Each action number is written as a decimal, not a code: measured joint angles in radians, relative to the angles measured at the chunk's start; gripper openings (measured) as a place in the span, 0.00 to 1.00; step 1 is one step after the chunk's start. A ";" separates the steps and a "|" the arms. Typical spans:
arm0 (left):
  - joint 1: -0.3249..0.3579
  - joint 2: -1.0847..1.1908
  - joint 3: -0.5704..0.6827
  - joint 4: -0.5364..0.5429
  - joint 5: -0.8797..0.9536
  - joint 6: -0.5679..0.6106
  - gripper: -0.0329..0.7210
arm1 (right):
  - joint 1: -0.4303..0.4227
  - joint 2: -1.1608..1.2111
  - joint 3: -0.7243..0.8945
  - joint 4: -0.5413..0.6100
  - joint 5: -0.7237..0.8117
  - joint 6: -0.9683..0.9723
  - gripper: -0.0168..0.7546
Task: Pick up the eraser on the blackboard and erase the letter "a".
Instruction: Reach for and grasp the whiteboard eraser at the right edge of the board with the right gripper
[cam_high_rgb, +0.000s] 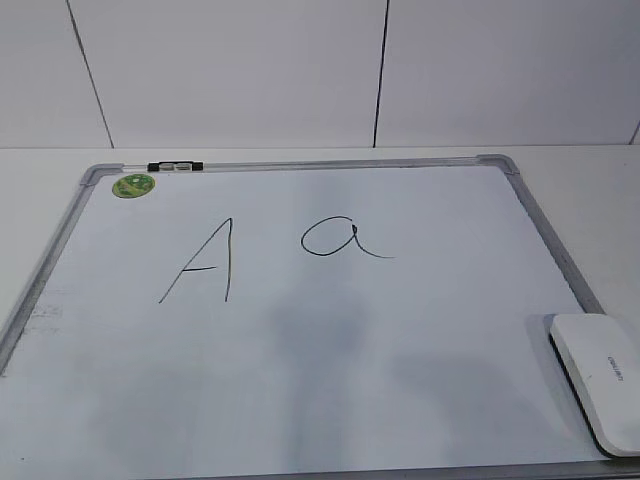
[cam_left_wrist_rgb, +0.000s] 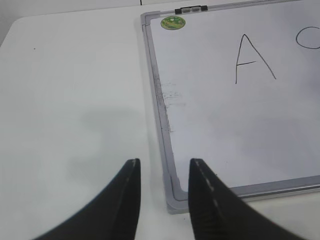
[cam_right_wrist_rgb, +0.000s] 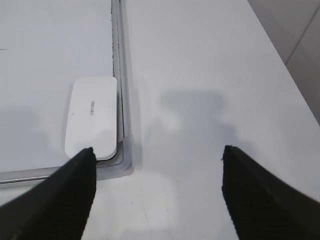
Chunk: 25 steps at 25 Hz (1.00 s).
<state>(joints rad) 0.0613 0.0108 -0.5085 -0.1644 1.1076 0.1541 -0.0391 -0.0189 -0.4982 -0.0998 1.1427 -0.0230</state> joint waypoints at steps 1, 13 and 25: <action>0.000 0.000 0.000 0.000 0.000 0.000 0.37 | 0.000 0.000 0.000 0.000 0.000 0.000 0.79; 0.000 0.000 0.000 0.000 0.000 0.000 0.37 | 0.000 0.000 0.000 0.000 0.000 0.000 0.79; 0.000 0.000 0.000 0.000 0.000 0.000 0.37 | 0.000 0.000 0.000 0.000 0.000 0.000 0.79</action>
<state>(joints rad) 0.0613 0.0108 -0.5085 -0.1644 1.1076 0.1541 -0.0391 -0.0189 -0.4982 -0.0998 1.1427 -0.0230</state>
